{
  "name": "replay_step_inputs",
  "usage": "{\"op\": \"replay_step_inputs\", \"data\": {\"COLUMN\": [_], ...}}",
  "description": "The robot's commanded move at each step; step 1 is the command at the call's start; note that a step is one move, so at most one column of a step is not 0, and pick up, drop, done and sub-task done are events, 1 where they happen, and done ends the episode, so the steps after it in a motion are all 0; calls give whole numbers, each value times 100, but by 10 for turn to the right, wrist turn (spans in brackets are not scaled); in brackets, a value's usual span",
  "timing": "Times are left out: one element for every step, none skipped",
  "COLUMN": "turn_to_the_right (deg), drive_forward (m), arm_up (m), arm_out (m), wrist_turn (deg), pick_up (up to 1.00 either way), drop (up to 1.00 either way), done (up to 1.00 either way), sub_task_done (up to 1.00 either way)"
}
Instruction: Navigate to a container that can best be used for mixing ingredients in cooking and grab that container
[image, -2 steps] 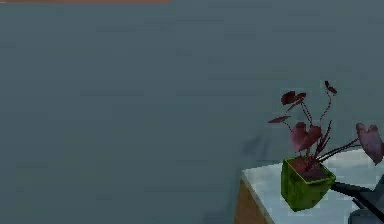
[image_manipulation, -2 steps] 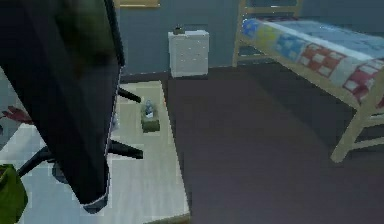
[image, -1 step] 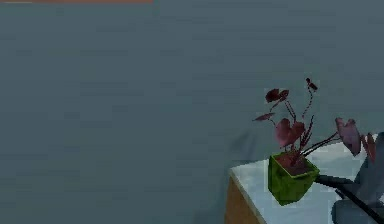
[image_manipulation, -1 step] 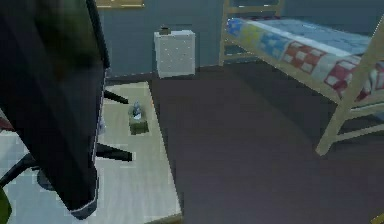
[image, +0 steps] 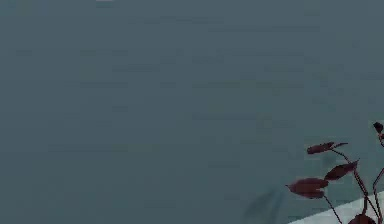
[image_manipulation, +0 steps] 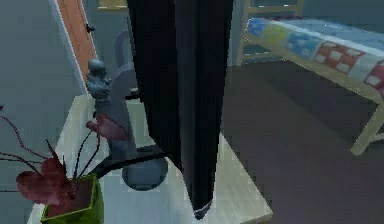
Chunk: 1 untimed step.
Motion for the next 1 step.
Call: {"op": "replay_step_inputs", "data": {"turn_to_the_right": [-120], "drive_forward": [0], "arm_up": [0], "arm_out": [0], "wrist_turn": [0], "pick_up": [0], "drop": [0], "done": [0], "sub_task_done": [0]}}
